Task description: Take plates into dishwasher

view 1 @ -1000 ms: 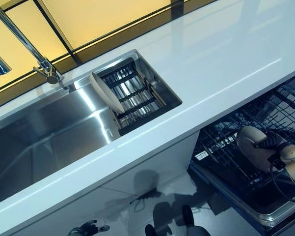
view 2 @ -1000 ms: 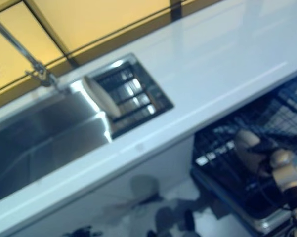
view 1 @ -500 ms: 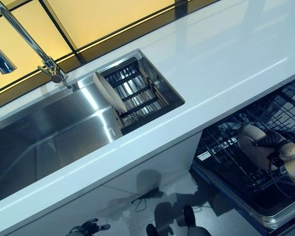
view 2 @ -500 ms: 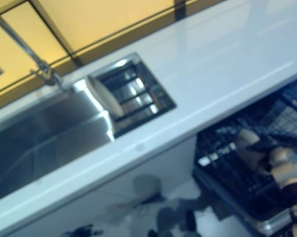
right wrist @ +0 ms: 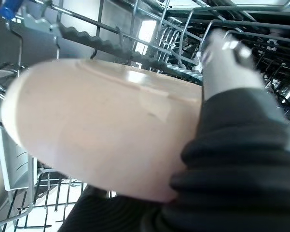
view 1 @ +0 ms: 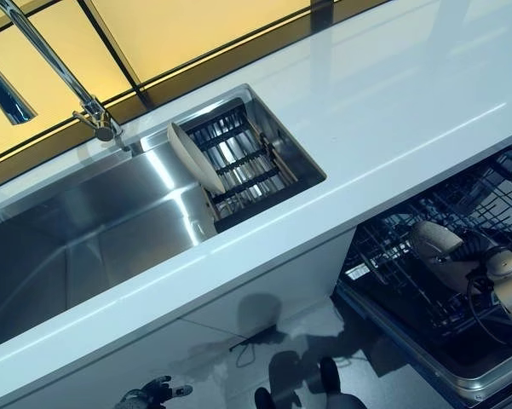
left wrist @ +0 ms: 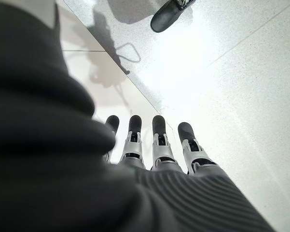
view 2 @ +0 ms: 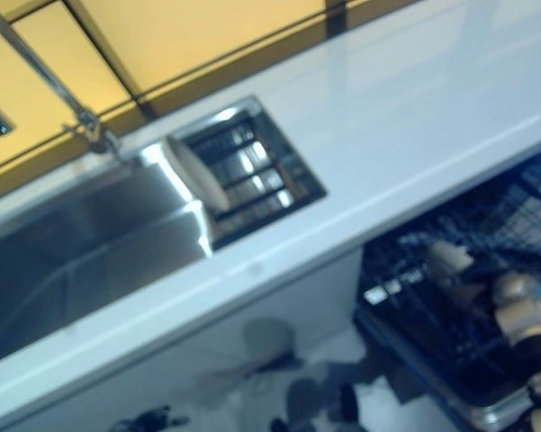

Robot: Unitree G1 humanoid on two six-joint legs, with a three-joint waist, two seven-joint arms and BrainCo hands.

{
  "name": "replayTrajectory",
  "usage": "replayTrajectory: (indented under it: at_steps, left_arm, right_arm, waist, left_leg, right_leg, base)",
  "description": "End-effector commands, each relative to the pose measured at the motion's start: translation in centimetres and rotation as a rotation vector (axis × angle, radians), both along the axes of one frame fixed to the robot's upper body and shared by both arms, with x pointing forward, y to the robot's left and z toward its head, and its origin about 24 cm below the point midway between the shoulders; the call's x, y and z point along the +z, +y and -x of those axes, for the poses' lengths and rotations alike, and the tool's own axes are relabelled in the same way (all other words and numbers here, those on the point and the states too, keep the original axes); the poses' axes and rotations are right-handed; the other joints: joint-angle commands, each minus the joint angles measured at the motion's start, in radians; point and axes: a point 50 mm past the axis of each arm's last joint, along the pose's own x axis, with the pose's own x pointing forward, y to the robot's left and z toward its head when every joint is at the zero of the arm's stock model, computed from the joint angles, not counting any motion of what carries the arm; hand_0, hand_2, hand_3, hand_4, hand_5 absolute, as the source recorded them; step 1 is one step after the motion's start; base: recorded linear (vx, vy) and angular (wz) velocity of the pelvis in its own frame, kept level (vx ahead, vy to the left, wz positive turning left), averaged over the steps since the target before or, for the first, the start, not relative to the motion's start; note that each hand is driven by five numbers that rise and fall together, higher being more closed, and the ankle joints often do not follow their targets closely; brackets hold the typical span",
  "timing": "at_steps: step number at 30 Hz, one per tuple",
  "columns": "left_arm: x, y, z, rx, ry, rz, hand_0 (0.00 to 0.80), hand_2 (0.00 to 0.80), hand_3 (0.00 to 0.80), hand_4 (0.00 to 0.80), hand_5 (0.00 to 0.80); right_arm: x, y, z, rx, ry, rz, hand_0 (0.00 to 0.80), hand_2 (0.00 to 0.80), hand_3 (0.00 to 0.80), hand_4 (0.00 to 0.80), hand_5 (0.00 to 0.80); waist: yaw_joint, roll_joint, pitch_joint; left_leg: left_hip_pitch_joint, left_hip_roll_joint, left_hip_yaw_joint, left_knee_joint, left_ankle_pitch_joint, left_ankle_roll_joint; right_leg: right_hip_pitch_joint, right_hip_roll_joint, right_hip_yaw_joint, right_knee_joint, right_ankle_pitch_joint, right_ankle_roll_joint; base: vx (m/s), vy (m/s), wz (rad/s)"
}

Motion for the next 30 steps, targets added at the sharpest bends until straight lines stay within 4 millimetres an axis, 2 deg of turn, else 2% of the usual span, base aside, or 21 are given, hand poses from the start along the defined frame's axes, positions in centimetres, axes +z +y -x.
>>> replayTrajectory:
  at_steps: [1,11,14,23,30]
  left_arm:
    - [0.0,1.4,0.7,-0.019,0.056,-0.055,0.0,0.0,0.0,0.0,0.0]
    - [0.2,2.4,1.0,0.007,0.067,-0.084,0.0,0.0,0.0,0.0,0.0]
    - [0.3,3.1,1.2,0.029,0.066,-0.104,0.0,0.0,0.0,0.0,0.0]
    - [0.6,5.0,2.4,0.096,0.089,-0.16,0.0,0.0,0.0,0.0,0.0]
    - [0.6,5.8,3.6,0.116,0.103,-0.18,0.0,0.0,0.0,0.0,0.0]
  right_arm:
    - [-0.1,0.0,-0.1,-0.011,0.034,0.019,0.0,0.0,0.0,0.0,0.0]
    - [1.0,-0.6,0.8,-0.016,0.045,0.003,0.0,0.0,0.0,0.0,0.0]
    - [2.3,-1.4,1.5,-0.023,0.048,-0.008,0.0,0.0,0.0,0.0,0.0]
    - [9.3,-4.2,4.6,-0.056,-0.043,0.003,0.0,0.0,0.0,0.0,0.0]
    - [12.1,-7.2,7.1,-0.19,-0.114,0.099,0.0,0.0,0.0,0.0,0.0]
  waist:
    - [0.012,-0.09,-0.032]
    - [-0.002,-0.154,-0.047]
    - [-0.009,-0.188,-0.054]
    - [-0.034,-0.266,-0.087]
    - [-0.023,-0.301,-0.113]
  left_leg:
    - [0.024,-0.017,-0.028,-0.002,-0.082,0.021]
    - [0.041,0.0,-0.014,-0.002,-0.09,0.024]
    - [0.049,0.007,-0.01,-0.002,-0.094,0.025]
    - [0.064,0.013,-0.009,-0.002,-0.097,0.026]
    - [0.07,0.015,-0.02,-0.002,-0.097,0.03]
  right_leg:
    - [0.059,-0.038,-0.026,0.004,-0.106,0.071]
    - [0.07,-0.021,-0.007,0.004,-0.104,0.07]
    - [0.076,-0.013,0.003,0.004,-0.101,0.071]
    - [0.093,0.007,0.031,0.004,-0.096,0.072]
    - [0.109,0.018,0.033,0.004,-0.097,0.073]
  base:
    - [0.0,0.0,0.0]
    - [0.006,0.004,-0.01]
    - [0.028,0.021,-0.03]
    - [0.002,0.002,0.0]
    - [0.016,0.011,-0.06]
